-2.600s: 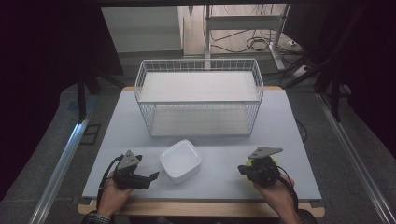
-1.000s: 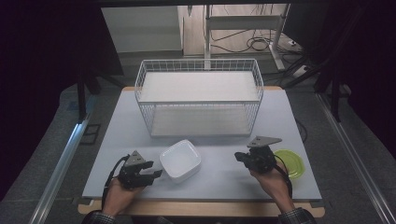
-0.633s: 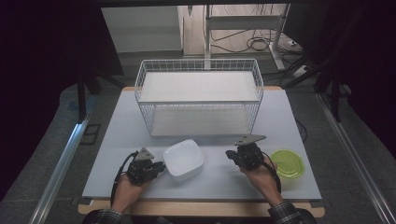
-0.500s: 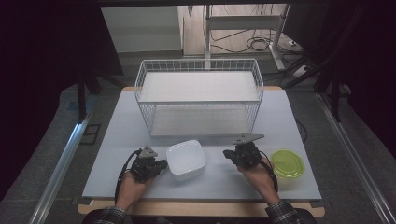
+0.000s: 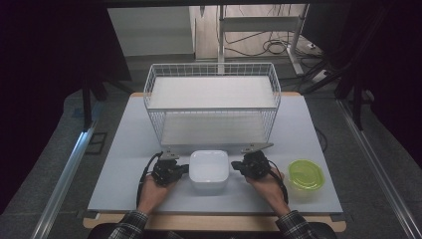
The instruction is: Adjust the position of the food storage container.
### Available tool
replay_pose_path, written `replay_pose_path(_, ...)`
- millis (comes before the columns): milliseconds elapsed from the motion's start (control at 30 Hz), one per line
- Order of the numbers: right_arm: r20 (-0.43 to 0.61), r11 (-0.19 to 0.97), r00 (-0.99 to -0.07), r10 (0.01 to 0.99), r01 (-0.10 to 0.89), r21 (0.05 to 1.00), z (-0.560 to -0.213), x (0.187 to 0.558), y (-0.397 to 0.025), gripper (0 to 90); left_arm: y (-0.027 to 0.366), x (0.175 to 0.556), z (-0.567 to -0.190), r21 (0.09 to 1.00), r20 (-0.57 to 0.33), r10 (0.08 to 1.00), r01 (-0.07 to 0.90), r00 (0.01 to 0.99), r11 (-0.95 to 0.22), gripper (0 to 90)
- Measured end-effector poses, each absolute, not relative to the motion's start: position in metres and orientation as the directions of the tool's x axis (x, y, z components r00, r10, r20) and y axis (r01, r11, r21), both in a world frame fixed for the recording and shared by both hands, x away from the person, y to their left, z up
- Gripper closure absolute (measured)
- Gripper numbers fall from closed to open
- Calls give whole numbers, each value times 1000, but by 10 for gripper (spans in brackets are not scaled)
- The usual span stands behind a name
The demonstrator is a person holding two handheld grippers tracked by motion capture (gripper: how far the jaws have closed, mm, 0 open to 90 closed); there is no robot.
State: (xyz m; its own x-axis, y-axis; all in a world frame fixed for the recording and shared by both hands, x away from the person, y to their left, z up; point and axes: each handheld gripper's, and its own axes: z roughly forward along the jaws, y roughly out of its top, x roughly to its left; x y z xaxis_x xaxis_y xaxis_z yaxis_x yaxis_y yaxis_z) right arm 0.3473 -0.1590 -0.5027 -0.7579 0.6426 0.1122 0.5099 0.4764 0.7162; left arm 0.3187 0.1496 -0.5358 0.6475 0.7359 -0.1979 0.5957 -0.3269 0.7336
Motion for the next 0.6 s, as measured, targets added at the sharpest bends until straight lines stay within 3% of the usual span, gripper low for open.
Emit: replay_pose_path(600,106,489,-746,657,530,693,-501,325,-163,895,134,297,-529,712,-186,720,597,669,-370,898)
